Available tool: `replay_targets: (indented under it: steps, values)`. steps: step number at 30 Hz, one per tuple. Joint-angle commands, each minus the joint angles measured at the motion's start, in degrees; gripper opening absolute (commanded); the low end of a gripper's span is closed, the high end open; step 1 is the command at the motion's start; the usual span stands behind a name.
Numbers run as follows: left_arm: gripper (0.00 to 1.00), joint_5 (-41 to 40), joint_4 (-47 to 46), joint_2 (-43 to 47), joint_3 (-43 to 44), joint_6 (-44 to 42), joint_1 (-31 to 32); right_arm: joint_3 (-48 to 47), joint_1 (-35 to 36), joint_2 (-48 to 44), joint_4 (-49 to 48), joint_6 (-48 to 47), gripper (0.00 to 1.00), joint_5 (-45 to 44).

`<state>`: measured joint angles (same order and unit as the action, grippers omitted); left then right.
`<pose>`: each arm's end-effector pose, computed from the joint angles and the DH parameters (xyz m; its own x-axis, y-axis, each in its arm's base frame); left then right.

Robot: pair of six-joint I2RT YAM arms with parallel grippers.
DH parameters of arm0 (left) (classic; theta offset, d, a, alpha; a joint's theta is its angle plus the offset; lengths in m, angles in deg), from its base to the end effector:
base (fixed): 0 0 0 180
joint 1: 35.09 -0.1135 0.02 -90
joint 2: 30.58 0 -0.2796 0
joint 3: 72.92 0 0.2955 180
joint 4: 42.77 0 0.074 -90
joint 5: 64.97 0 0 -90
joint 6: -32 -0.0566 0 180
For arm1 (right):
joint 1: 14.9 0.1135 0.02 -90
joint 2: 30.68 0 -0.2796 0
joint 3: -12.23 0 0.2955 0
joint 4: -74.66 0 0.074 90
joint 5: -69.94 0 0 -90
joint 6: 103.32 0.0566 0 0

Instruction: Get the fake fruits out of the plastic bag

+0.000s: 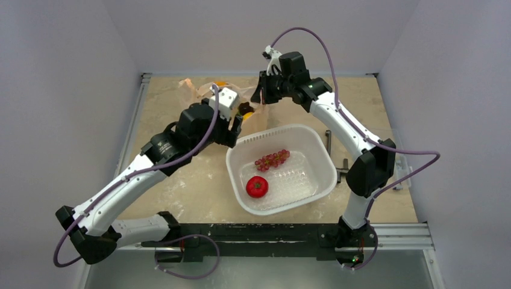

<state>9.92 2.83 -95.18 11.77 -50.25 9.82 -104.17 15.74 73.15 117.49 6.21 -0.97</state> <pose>0.2184 -0.1969 0.4122 -0.3717 0.1867 -0.9094 0.4691 0.8831 -0.0105 0.4082 0.2633 0.3851 -0.6509 -0.0184 -0.7590 -0.5380 0.7165 0.4441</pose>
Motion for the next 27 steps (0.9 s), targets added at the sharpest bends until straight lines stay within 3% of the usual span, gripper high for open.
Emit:
replay_targets:
  steps: [1, 6, 12, 15, 19, 27]
  values:
    - [0.69, -2.72, 3.38, -5.52, 4.37, 5.48, -5.96, -4.00, 0.27, 1.92, -2.38, 0.68, 0.00, 3.53]
    - [0.65, 2.59, 1.13, -10.86, 6.11, 9.78, -13.10, -4.69, 1.86, 2.81, -2.90, 1.30, 0.00, 5.08]
    - [0.58, 19.38, -6.88, -19.13, 5.51, 16.00, -20.71, -2.02, 1.95, 0.20, 0.73, -5.51, 0.00, 1.16]
    - [0.58, 21.43, -8.32, -22.65, 5.70, 16.87, -21.13, 1.39, 1.84, 0.33, -3.28, -4.48, 0.00, 7.83]
    - [0.56, 22.53, -7.98, -24.55, 5.32, 19.12, -23.31, -4.02, 2.30, 5.62, -5.41, -3.64, 0.00, 15.90]
    - [0.52, 20.12, -4.99, -18.48, 0.58, 17.40, -27.32, -8.61, 6.05, 9.58, -14.17, 3.50, 0.00, 27.62]
